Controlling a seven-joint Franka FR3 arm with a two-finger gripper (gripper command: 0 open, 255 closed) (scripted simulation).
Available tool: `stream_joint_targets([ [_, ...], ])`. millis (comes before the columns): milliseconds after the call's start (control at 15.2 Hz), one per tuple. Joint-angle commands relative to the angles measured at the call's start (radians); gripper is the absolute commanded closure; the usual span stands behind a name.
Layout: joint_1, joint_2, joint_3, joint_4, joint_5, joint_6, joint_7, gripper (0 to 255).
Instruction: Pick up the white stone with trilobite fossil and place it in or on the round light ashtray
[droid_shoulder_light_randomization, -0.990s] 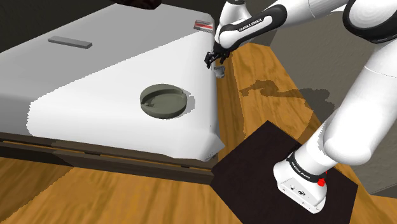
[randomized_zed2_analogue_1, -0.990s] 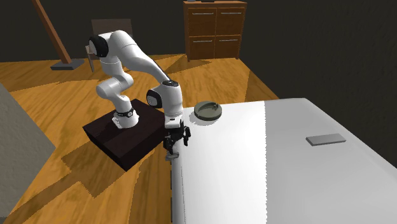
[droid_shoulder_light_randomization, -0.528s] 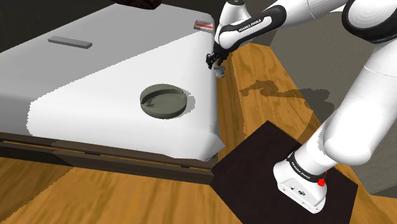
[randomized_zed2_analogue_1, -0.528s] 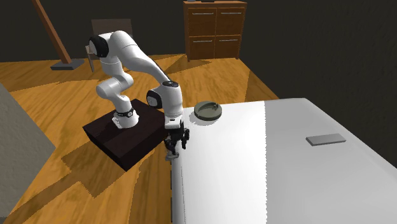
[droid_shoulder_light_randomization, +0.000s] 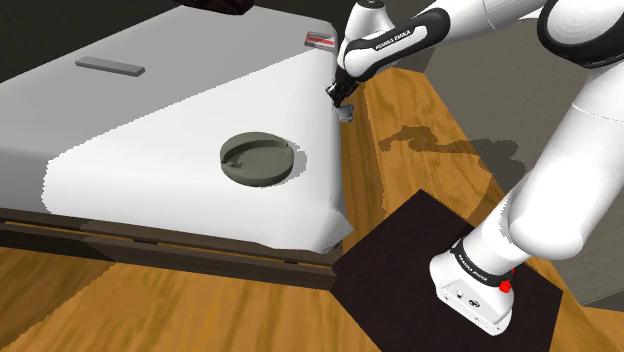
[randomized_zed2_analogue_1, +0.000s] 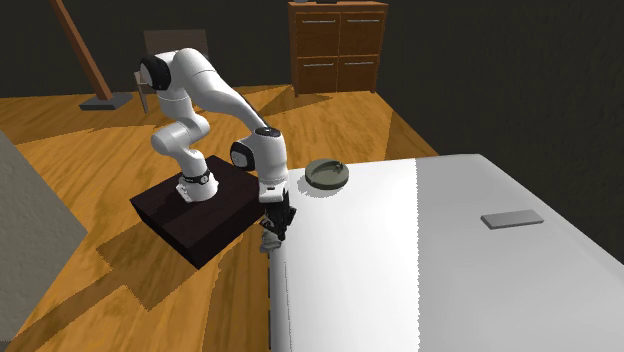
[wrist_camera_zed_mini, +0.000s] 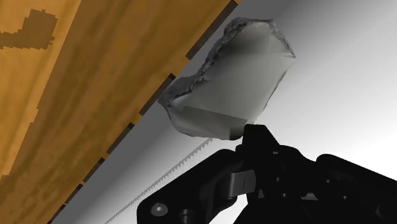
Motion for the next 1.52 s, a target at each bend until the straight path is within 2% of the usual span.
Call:
stream_joint_targets([
  [0,0.000,0.000,0.000,0.000,0.000,0.000,0.000,255],
  [66,0.000,0.000,0.000,0.000,0.000,0.000,0.000,0],
  [330,0.095,-0.133,-0.049,-0.145,-0.234,-0.055,0.371,0],
  [396,0.099,-0.144,-0.046,-0.156,-0.254,-0.066,0.406,0],
  [858,0.079,-0.065,-0.059,-0.162,-0.261,0.026,0.410,0],
  [1386,0.079,-0.065,-0.059,-0.162,-0.261,0.026,0.410,0],
  [1452,0.079,-0.065,-0.059,-0.162,-0.261,0.026,0.410,255],
])
